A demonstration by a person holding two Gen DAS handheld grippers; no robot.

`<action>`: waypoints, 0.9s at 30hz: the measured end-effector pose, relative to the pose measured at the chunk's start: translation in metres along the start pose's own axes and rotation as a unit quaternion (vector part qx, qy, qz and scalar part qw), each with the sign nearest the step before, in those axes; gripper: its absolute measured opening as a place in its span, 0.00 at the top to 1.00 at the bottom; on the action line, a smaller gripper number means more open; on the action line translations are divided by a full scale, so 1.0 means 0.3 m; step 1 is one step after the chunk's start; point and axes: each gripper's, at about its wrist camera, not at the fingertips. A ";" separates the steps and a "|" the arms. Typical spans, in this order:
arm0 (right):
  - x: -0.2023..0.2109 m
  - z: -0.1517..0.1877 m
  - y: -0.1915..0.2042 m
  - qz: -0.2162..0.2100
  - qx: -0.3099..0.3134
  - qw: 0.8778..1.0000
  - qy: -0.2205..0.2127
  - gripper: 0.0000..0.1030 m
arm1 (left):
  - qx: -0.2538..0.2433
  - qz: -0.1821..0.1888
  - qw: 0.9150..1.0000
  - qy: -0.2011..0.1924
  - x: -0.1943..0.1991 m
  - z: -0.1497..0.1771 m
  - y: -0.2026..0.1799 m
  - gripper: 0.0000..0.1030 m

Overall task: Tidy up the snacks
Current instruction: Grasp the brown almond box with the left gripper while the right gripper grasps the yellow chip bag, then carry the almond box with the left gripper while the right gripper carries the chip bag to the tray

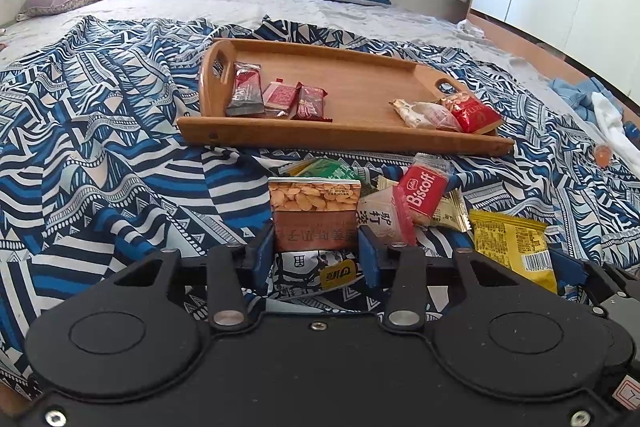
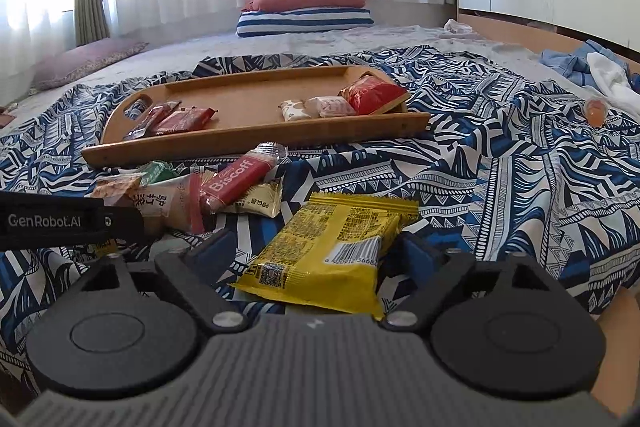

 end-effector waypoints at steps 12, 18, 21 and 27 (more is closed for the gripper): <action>0.018 -0.066 -0.030 -0.011 0.026 0.999 -0.023 0.39 | -0.006 -0.001 1.000 -0.025 -0.009 -0.126 0.027 0.61; -0.032 -0.171 -0.074 -0.071 0.039 0.994 -0.072 0.39 | -0.001 0.025 0.999 -0.030 -0.063 -0.237 0.027 0.61; -0.099 -0.226 -0.099 -0.088 0.034 0.994 -0.064 0.39 | 0.003 0.025 0.999 -0.035 -0.095 -0.289 0.032 0.61; -0.224 -0.342 -0.159 -0.116 -0.011 0.993 -0.030 0.39 | 0.028 0.027 0.999 -0.022 -0.179 -0.392 0.076 0.61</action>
Point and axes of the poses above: each gripper's, at about its wrist camera, not at the fingertips, and x roughly against the way its jaws point, y to its left, z to its underside, and after that the axes turned 5 degrees about -y, right-handed
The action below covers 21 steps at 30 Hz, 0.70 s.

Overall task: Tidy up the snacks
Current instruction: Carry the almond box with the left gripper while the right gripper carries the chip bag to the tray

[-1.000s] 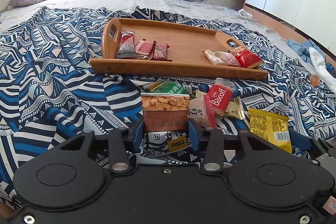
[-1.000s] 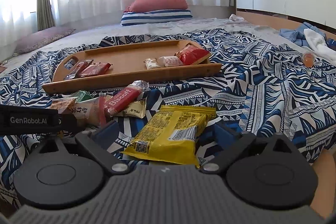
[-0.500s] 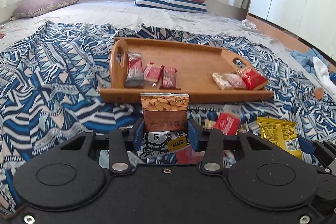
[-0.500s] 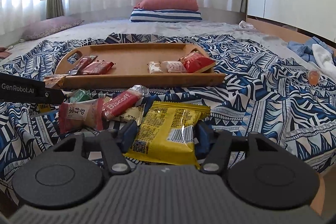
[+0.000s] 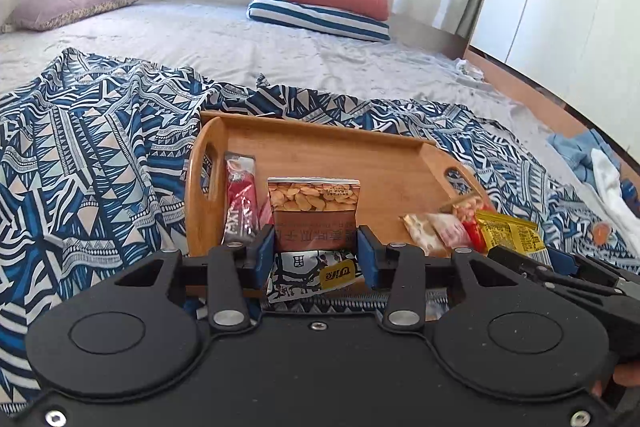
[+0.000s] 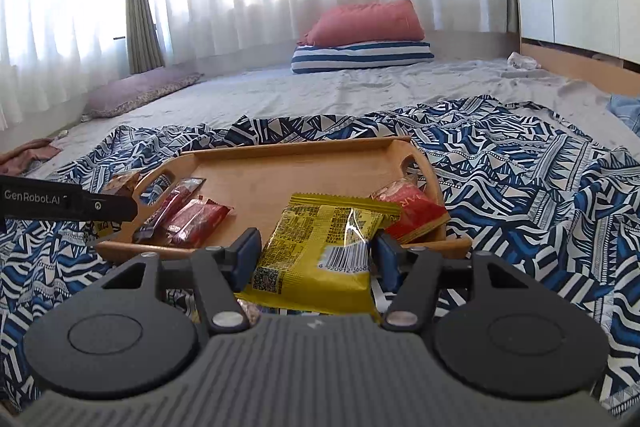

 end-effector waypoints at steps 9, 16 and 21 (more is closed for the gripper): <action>-0.251 -0.197 -0.045 -0.045 0.007 0.998 0.037 0.38 | 0.027 0.009 1.000 0.014 -0.198 -0.176 0.033 0.61; -0.448 -0.234 -0.061 -0.042 0.003 0.996 0.080 0.38 | 0.047 -0.003 0.997 0.053 -0.428 -0.222 0.048 0.61; -0.538 -0.204 -0.055 -0.038 0.031 0.994 0.102 0.38 | 0.038 -0.017 0.997 0.071 -0.546 -0.211 0.052 0.61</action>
Point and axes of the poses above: each gripper's, at about its wrist camera, not at the fingertips, and x roughly against the way its jaws point, y to its left, z to its underside, and after that the axes turned 5 degrees about -y, right-handed
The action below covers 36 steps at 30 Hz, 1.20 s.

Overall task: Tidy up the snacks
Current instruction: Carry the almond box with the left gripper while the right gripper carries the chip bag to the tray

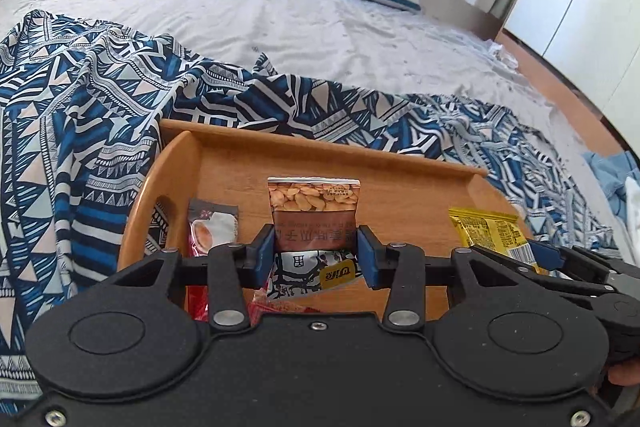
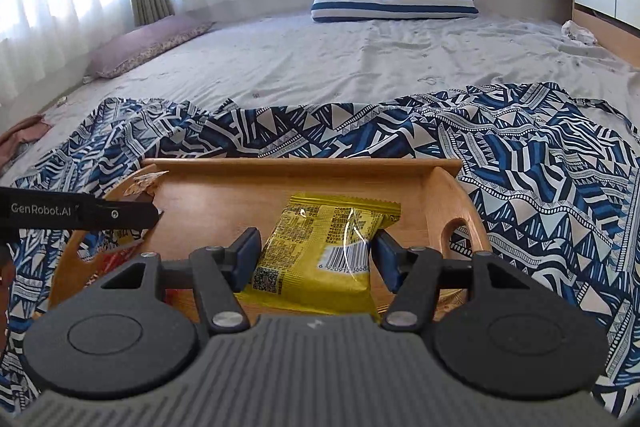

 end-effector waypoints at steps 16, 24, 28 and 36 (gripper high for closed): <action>-0.089 0.065 -0.033 -0.007 -0.010 1.000 0.015 0.41 | -0.061 -0.044 0.997 0.020 -0.109 0.039 -0.039 0.61; -0.066 0.083 -0.020 -0.013 -0.002 1.000 0.014 0.53 | -0.086 -0.068 0.994 0.013 -0.064 0.086 -0.044 0.60; -0.050 0.092 -0.023 -0.014 0.000 1.000 0.015 0.53 | -0.089 -0.070 0.993 0.012 -0.050 0.096 -0.040 0.60; -0.035 0.095 -0.026 -0.005 0.003 1.000 0.017 0.51 | -0.079 -0.073 0.994 0.013 -0.040 0.097 -0.037 0.60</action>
Point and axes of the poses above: each gripper's, at about its wrist camera, not at the fingertips, and x roughly against the way its jaws point, y to its left, z to its underside, and after that the axes turned 5 degrees about -y, right-handed
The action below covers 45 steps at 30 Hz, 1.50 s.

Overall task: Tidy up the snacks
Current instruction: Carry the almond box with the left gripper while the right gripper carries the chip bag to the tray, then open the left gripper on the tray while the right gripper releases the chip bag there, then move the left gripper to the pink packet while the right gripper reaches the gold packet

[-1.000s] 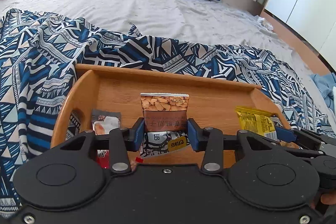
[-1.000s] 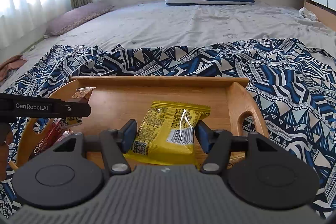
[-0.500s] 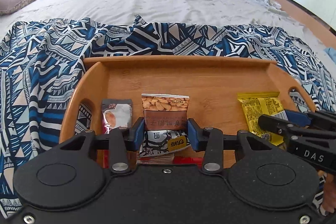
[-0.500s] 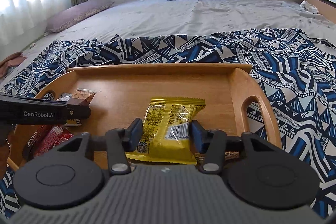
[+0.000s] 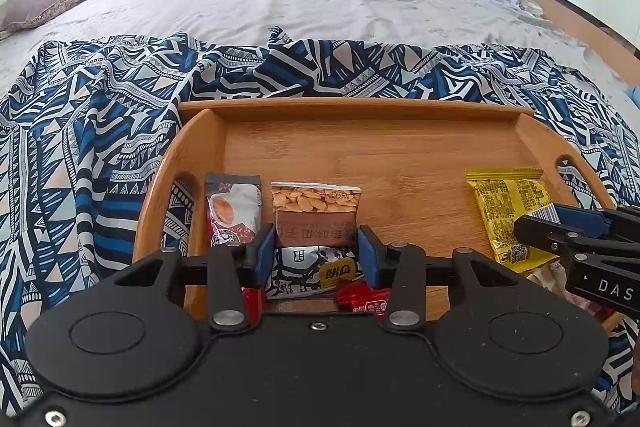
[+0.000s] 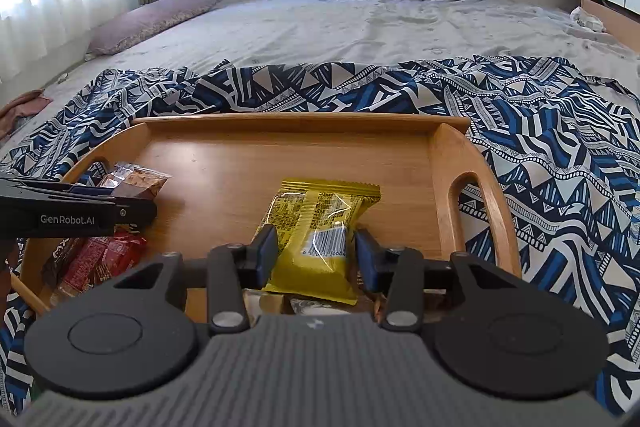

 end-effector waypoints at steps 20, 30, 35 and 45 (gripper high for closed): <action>0.182 -0.027 0.065 -0.002 0.016 0.999 -0.031 0.34 | -0.001 0.024 0.999 -0.031 0.254 0.007 0.022 0.31; 0.356 0.005 0.121 -0.021 0.035 0.998 -0.052 0.22 | -0.010 0.052 0.997 -0.059 0.485 0.067 0.049 0.17; 0.428 0.038 0.141 -0.026 0.041 0.997 -0.059 0.17 | -0.005 0.066 0.995 -0.068 0.584 0.117 0.067 0.14; 0.542 0.126 0.175 -0.044 0.054 0.995 -0.070 0.13 | -0.010 0.086 0.993 -0.082 0.731 0.225 0.070 0.08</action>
Point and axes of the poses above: each gripper's, at about its wrist camera, not at the fingertips, and x roughly against the way its jaws point, y to its left, z to its underside, and after that the axes turned 5 degrees about -y, right-handed
